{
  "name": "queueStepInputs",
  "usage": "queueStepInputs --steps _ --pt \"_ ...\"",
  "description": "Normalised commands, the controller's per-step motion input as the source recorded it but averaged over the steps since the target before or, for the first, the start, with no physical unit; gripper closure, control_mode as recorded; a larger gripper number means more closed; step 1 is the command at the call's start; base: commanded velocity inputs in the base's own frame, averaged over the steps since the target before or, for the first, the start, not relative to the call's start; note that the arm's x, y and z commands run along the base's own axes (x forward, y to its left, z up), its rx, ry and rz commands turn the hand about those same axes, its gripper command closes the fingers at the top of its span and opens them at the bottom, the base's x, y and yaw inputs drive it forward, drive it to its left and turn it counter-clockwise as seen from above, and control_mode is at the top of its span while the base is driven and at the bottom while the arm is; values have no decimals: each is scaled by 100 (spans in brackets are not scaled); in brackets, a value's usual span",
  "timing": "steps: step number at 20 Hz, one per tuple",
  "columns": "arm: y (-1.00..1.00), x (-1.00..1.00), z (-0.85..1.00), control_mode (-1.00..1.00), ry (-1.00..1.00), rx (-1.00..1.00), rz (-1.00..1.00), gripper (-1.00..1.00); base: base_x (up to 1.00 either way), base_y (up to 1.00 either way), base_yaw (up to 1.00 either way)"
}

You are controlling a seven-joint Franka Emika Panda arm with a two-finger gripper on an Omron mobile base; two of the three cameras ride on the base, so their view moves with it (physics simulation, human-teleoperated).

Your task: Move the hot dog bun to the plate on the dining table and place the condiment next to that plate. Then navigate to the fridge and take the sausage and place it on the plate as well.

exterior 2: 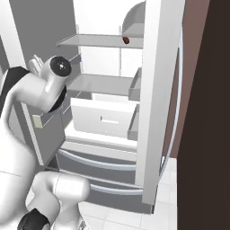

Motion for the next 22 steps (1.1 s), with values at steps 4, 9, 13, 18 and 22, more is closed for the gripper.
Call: queueStepInputs --steps 4,9,13,18,22 --pt "-60 -77 0 -100 -1 -20 0 -100 0 0 0" --pt "-43 -98 8 -100 0 -28 -3 -100 0 0 0" --pt "-33 -100 4 -100 0 -30 -8 -100 0 0 0" --pt "-39 -88 0 -100 -9 -33 -3 -100 0 0 0" --pt "-27 -31 0 -100 -8 -38 0 -100 0 0 0"
